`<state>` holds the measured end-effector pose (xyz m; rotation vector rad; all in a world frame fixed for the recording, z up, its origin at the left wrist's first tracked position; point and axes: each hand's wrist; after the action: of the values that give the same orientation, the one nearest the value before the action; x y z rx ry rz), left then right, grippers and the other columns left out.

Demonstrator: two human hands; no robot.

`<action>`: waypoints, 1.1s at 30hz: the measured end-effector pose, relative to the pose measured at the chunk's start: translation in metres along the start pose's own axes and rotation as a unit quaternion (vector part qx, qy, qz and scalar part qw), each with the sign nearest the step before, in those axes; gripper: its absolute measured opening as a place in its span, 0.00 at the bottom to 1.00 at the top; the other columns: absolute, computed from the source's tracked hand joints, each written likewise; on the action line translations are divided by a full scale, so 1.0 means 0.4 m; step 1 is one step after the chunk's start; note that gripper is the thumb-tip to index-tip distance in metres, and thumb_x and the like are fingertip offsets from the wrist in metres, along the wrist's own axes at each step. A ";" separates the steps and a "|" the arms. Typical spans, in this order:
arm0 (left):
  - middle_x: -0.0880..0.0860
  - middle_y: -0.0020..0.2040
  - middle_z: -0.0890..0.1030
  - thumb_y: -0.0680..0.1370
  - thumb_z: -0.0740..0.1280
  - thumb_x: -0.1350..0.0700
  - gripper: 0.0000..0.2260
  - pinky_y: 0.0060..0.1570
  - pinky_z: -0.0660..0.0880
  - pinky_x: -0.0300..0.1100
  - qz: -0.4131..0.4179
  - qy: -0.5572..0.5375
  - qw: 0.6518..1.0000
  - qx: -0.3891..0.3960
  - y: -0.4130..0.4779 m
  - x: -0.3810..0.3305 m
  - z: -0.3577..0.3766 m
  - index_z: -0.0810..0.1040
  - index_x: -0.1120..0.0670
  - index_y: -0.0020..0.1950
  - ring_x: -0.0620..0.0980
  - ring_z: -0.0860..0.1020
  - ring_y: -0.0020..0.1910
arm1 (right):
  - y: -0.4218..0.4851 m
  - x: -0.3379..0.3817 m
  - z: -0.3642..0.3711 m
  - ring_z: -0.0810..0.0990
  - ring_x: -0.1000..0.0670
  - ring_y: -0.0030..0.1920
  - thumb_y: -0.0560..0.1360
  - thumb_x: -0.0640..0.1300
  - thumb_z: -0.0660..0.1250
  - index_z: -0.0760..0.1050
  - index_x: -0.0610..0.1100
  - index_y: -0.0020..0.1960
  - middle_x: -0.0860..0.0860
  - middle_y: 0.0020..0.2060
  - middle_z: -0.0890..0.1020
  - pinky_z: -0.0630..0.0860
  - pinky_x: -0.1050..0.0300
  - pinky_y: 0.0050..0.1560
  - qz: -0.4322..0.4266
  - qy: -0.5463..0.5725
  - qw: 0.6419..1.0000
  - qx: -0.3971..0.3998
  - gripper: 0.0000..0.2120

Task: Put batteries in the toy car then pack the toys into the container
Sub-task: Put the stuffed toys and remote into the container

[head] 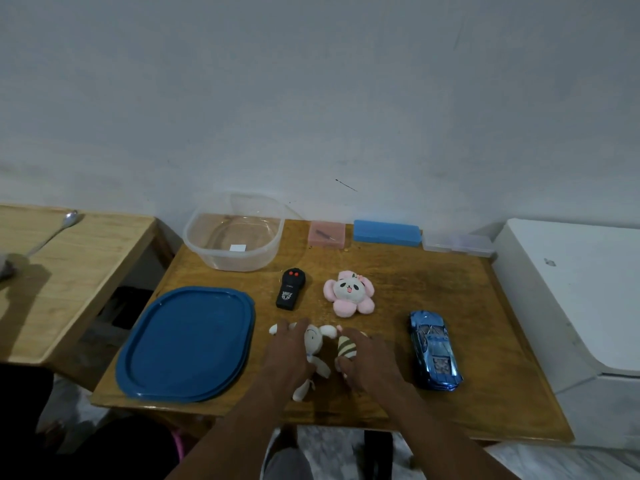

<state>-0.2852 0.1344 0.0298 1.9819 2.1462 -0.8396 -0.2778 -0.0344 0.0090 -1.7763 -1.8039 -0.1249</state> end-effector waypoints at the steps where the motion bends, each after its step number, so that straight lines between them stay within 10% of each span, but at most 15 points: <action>1: 0.55 0.72 0.62 0.71 0.75 0.54 0.35 0.60 0.74 0.45 0.002 0.000 1.000 -0.002 -0.001 0.002 0.001 0.62 0.46 0.74 0.55 0.70 0.67 | 0.001 0.001 0.002 0.68 0.48 0.64 0.74 0.55 0.65 0.59 0.61 0.73 0.49 0.66 0.72 0.67 0.53 0.61 -0.002 -0.005 1.000 -0.003 0.29; 13: 0.52 0.57 0.69 0.63 0.77 0.40 0.35 0.46 0.76 0.48 0.037 -0.056 0.991 -0.116 0.080 0.029 -0.220 0.69 0.46 0.66 0.55 0.76 0.52 | 0.100 0.176 -0.098 0.76 0.51 0.51 0.70 0.54 0.69 0.70 0.57 0.64 0.52 0.53 0.78 0.78 0.53 0.48 -0.044 0.032 0.995 -0.084 0.23; 33: 0.54 0.58 0.73 0.66 0.75 0.41 0.35 0.53 0.78 0.51 0.033 0.011 0.984 -0.177 0.354 0.328 -0.624 0.67 0.47 0.69 0.58 0.77 0.53 | 0.410 0.633 -0.142 0.81 0.47 0.39 0.69 0.51 0.70 0.72 0.58 0.62 0.45 0.49 0.79 0.82 0.55 0.36 -0.047 0.083 0.982 -0.160 0.22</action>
<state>-0.0988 0.3646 0.1378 1.8725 2.0538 -0.3917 -0.0861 0.1787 0.1188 -1.8312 -1.8236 -0.6139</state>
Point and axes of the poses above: each hand's wrist, its own y-axis towards the middle knuckle, its own z-axis out of the palm, x = y × z
